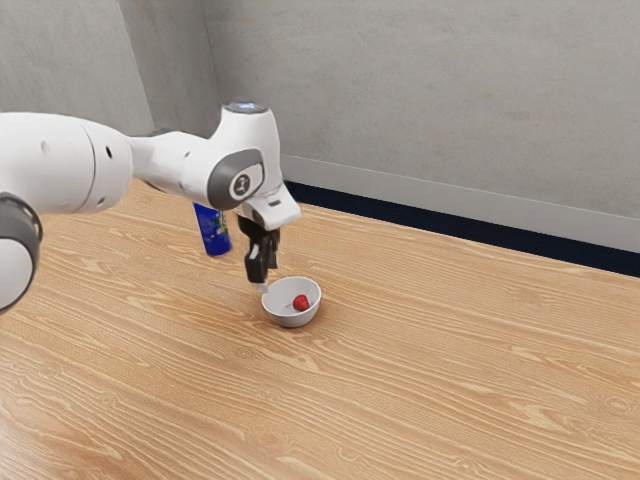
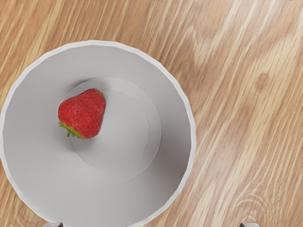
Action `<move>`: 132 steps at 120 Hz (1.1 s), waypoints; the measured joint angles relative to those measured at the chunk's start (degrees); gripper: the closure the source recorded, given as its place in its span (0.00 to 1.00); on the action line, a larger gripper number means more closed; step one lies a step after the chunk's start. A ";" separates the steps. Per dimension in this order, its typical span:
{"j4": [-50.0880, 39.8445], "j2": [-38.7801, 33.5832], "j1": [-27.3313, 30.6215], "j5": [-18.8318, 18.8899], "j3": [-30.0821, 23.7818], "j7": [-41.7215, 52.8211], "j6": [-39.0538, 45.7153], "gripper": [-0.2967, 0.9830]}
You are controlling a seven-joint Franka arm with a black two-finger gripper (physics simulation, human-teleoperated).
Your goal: Take strawberry from the bowl
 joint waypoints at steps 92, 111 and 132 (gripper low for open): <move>0.46 7.24 -0.14 0.15 -1.34 23.04 11.78 0.50; 1.55 8.85 0.00 0.22 -1.33 26.01 12.91 0.50; 2.16 9.91 0.01 0.25 -1.33 28.61 14.07 0.50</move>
